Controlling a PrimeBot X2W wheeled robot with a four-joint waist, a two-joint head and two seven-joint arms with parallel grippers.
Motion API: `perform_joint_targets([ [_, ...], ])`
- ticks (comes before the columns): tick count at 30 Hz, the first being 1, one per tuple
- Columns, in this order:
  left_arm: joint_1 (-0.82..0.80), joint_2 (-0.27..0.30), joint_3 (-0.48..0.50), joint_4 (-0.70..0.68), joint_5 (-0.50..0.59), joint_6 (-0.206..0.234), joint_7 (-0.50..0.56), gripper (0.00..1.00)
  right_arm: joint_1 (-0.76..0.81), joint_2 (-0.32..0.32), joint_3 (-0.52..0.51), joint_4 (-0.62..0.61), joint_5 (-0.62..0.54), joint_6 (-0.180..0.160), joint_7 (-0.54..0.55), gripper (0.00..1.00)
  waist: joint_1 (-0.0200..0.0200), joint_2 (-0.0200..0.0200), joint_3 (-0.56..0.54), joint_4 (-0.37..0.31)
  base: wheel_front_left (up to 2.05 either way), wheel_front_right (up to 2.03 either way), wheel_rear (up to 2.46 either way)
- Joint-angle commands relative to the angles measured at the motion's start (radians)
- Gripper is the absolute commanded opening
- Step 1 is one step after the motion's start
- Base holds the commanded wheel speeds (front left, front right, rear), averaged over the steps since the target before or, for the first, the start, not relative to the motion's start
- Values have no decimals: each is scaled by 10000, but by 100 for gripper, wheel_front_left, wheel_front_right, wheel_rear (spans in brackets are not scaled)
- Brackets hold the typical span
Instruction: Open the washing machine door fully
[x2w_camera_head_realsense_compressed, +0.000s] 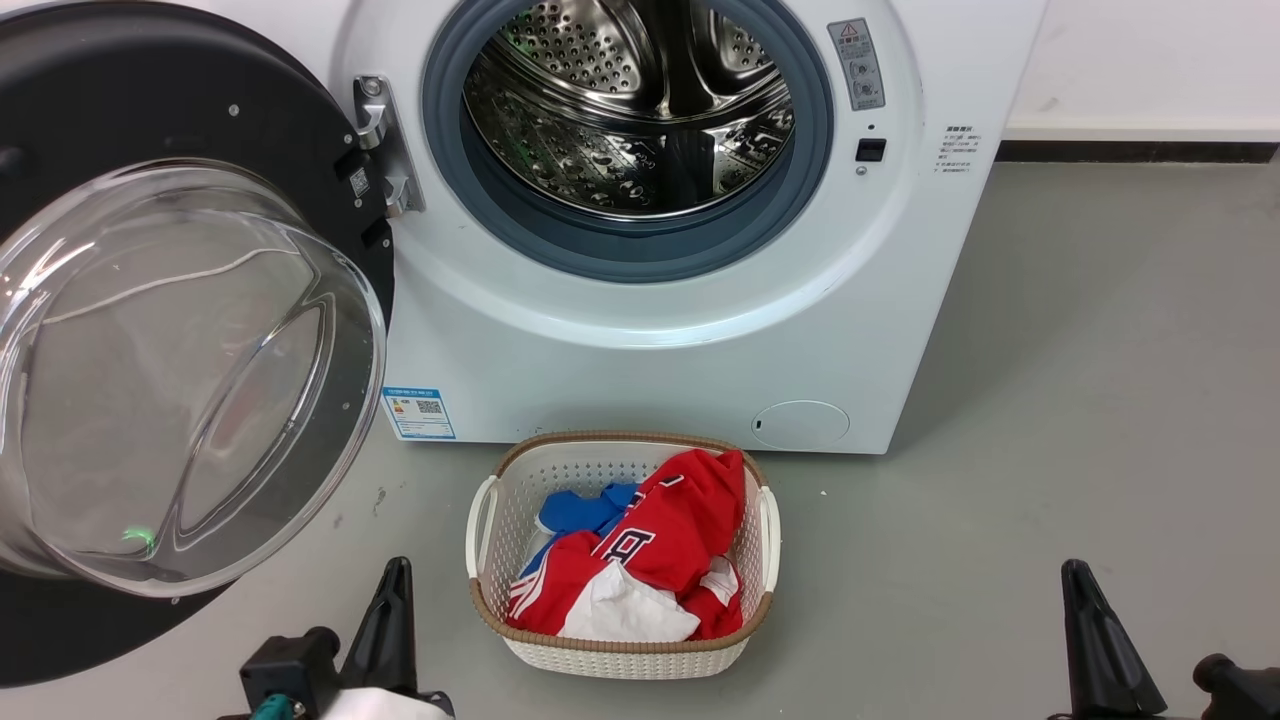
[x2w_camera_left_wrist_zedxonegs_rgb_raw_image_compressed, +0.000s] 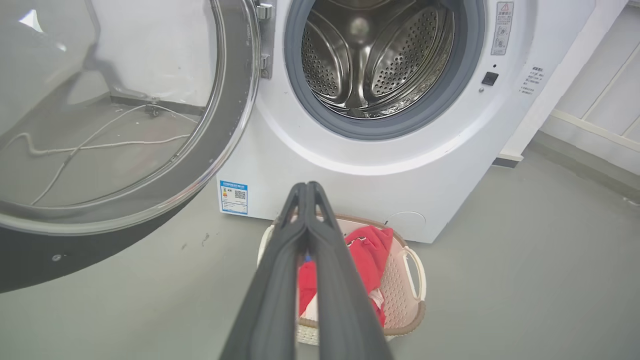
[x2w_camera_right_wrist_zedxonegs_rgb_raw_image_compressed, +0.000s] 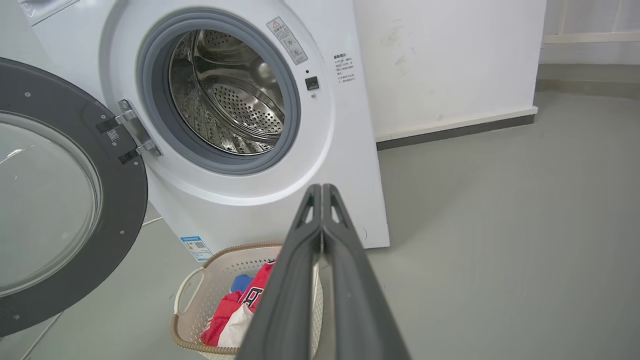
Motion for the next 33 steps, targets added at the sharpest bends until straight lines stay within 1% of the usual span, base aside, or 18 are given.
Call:
perform_joint_targets([
  [1, -315, 3, 101, -108, -523, -60, 109, 0, -318, -105, 16, -47, 563, 0, 93, 0, 0, 0, 1, -4, 0, 0, 0],
  [18, -679, 3, 455, 78, -3555, -299, 851, 0, -982, -251, 59, 502, 3700, 0, 690, 0, 0, 0, 9, -39, 0, 0, 0],
  [33, -953, 3, 719, 220, -5782, -471, 1397, 0, -1455, -315, 31, 900, 5953, -1, 1169, 0, 0, 0, 17, -68, 0, 0, 0],
])
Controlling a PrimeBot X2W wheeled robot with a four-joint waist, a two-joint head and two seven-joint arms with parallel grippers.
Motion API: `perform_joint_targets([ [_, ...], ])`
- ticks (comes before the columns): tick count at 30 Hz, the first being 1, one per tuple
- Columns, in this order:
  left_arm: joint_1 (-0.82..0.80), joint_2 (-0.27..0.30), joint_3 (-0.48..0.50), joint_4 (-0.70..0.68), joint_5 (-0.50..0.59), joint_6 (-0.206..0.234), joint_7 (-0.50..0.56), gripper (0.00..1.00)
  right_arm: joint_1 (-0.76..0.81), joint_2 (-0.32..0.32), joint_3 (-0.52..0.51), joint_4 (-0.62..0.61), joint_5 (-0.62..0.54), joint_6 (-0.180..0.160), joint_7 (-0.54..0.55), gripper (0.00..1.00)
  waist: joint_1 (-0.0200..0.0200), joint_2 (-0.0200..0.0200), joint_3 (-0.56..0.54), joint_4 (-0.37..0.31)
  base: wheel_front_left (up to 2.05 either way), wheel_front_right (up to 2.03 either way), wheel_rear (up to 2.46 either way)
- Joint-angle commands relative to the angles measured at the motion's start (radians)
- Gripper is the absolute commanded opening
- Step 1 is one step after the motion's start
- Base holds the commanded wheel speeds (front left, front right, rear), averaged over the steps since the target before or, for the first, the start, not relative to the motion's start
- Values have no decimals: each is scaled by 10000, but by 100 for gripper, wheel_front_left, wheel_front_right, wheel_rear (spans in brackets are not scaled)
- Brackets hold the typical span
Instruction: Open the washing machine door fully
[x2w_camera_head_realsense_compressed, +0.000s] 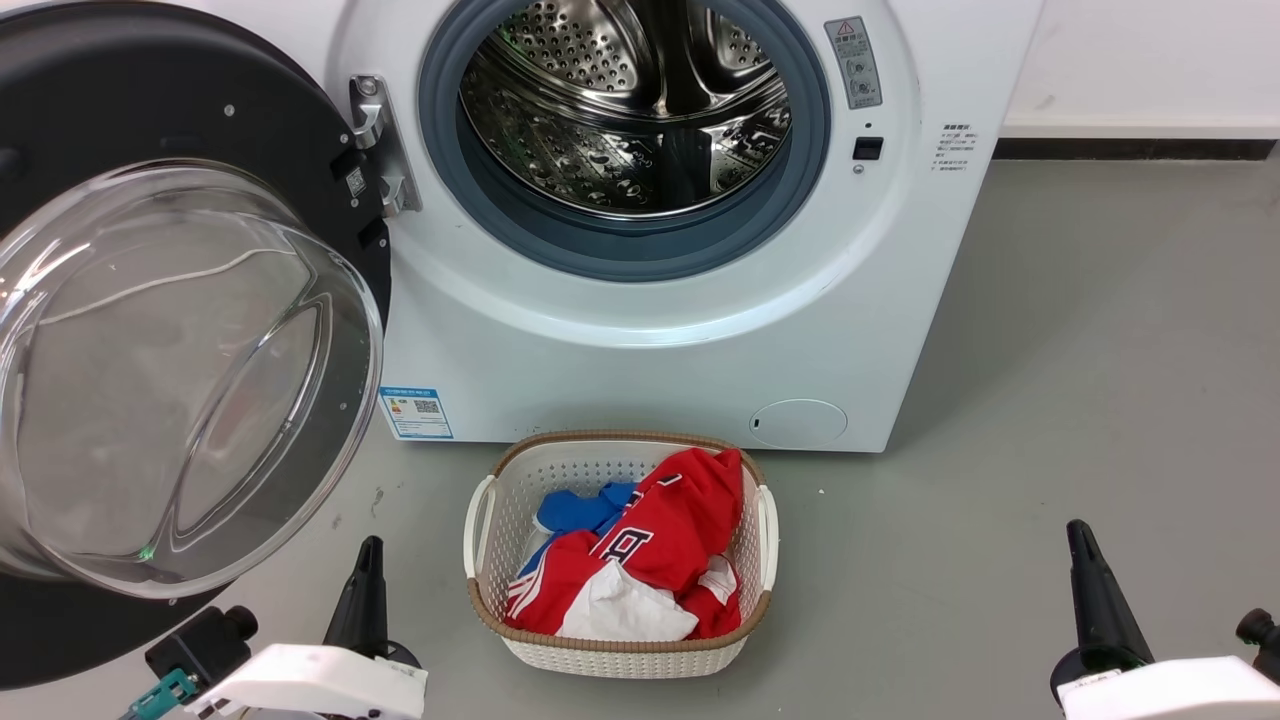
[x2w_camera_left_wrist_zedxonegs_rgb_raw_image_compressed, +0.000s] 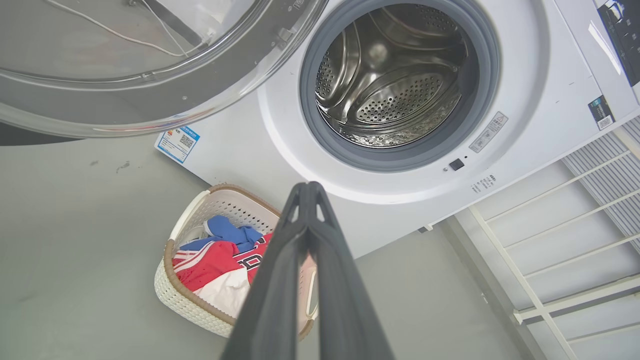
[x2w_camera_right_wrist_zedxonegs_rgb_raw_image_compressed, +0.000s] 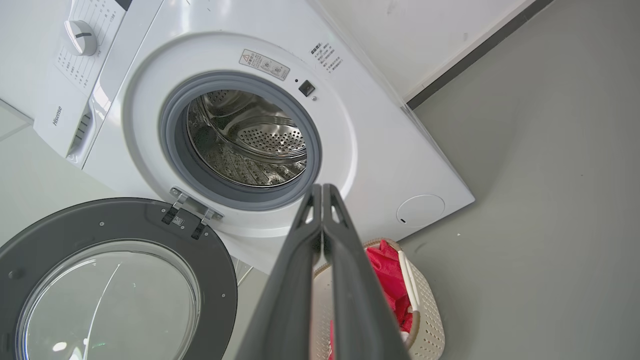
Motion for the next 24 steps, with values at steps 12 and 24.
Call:
perform_joint_targets([
  [12, -462, 7, 235, 8, -1714, -178, 417, 0, -565, -112, -61, 211, 1725, 1, 381, 0, 0, 0, 6, -24, 0, 0, 0],
  [24, -630, 7, 403, 102, -3111, -285, 769, 0, -863, -120, -120, 472, 3099, 1, 719, 0, 0, 0, 12, -47, 0, 0, 0],
])
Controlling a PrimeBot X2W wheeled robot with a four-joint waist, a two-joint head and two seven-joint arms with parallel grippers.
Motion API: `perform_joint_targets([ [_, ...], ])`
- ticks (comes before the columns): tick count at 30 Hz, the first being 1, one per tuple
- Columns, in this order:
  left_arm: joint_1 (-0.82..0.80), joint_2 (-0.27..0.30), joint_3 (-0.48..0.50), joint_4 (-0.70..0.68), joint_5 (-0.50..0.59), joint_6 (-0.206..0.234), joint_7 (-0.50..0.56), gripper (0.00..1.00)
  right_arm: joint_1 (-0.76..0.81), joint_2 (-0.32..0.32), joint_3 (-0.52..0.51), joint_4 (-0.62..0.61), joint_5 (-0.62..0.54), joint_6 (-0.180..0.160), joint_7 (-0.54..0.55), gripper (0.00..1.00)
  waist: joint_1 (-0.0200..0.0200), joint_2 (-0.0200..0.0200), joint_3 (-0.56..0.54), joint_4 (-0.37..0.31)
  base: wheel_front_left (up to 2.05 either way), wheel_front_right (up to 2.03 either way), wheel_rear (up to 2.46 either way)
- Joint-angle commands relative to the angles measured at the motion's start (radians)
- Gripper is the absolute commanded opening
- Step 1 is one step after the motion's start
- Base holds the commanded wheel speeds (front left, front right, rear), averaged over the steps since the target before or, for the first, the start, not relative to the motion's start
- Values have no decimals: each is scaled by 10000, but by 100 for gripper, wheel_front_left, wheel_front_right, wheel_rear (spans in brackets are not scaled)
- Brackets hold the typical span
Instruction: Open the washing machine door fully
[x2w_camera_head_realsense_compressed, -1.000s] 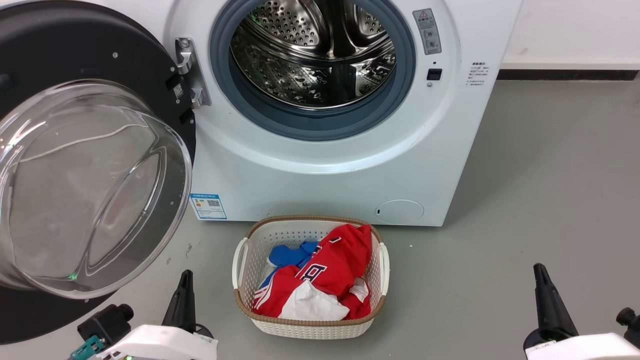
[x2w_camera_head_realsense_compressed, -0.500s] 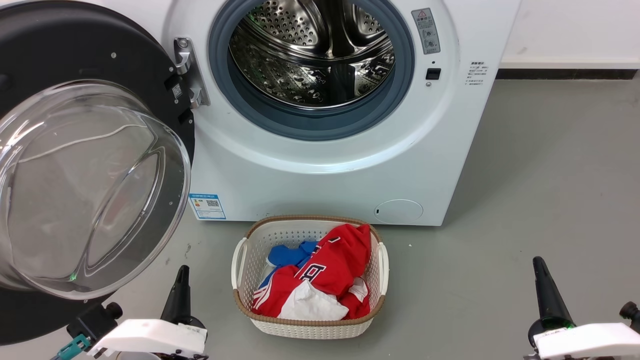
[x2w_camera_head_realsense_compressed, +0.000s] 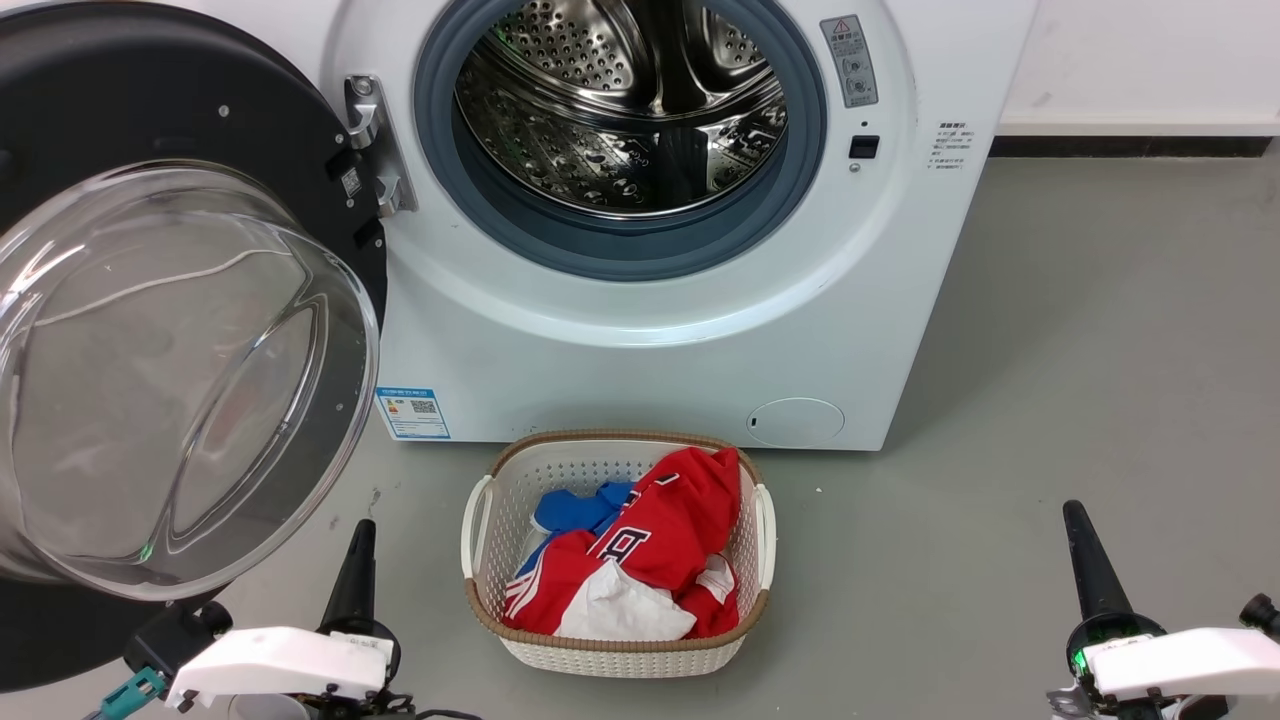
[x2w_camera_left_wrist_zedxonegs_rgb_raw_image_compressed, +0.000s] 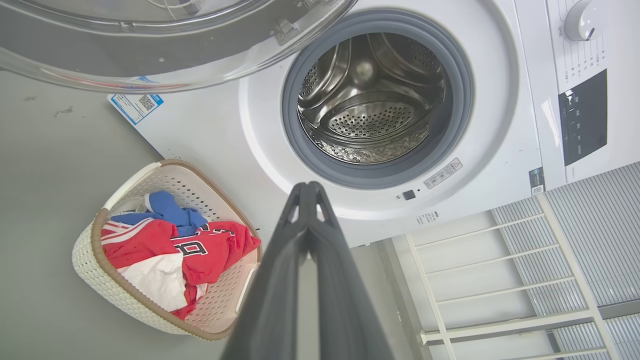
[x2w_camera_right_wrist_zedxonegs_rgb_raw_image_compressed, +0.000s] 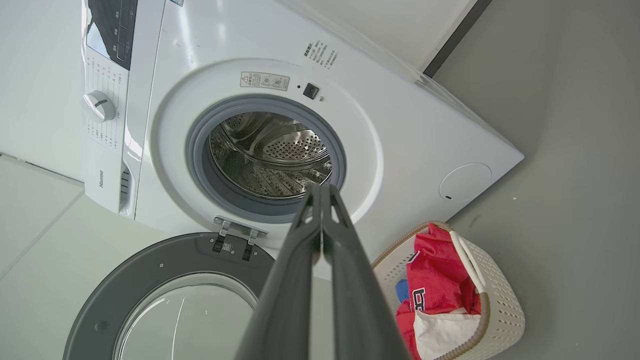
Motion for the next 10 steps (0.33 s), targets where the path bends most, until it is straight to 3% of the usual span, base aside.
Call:
perform_joint_targets([
  [1, -258, 9, 64, -50, -253, -56, 64, 0, -259, -76, -23, -11, 265, 1, 47, 0, 0, 0, 1, -2, 0, 0, 0],
  [10, -368, 9, 170, 18, -1202, -125, 301, 0, -465, -72, -75, 165, 1200, 1, 289, 0, 0, 0, 5, -20, 0, 0, 0],
])
